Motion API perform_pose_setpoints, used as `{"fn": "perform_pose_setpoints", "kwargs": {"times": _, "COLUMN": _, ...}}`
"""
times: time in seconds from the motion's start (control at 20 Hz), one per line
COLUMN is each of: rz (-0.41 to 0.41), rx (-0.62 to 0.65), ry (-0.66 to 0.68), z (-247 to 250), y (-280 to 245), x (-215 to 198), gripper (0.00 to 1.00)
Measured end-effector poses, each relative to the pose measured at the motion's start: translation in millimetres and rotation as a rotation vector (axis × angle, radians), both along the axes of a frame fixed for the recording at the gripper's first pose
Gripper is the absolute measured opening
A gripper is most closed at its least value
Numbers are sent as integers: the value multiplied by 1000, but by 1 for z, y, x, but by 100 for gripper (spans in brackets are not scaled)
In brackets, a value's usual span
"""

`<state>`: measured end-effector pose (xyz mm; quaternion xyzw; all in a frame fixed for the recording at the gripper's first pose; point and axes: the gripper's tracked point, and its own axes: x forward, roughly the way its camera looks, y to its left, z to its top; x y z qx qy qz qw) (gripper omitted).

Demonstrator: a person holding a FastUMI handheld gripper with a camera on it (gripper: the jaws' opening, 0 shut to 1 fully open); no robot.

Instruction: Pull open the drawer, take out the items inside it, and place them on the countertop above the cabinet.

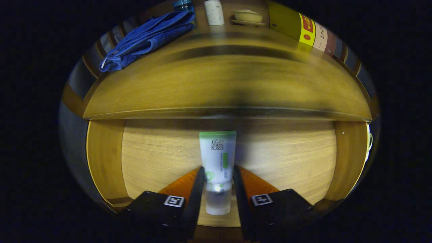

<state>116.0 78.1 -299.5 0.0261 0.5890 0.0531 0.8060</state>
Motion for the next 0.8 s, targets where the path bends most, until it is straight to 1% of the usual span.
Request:
{"fn": "perform_pose_setpoints", "kwargs": {"times": 0.3, "rz": -29, "rx": 16, "ry": -48, "z": 40, "y": 3, "x": 4, "gripper": 41}}
{"fn": "perform_pose_setpoints", "kwargs": {"times": 0.45, "rz": -17, "rx": 47, "ry": -65, "z": 73, "y": 11, "x": 2, "gripper": 41}}
{"fn": "perform_pose_setpoints", "kwargs": {"times": 0.5, "rz": -13, "rx": 61, "ry": -71, "z": 52, "y": 6, "x": -22, "gripper": 41}}
{"fn": "perform_pose_setpoints", "kwargs": {"times": 0.55, "rz": -9, "rx": 77, "ry": -78, "z": 75, "y": 3, "x": -8, "gripper": 41}}
{"fn": "perform_pose_setpoints", "kwargs": {"times": 0.6, "rz": -9, "rx": 83, "ry": -84, "z": 91, "y": 5, "x": -14, "gripper": 41}}
{"fn": "perform_pose_setpoints", "kwargs": {"times": 0.8, "rz": -6, "rx": 94, "ry": -126, "z": 123, "y": -2, "x": -20, "gripper": 41}}
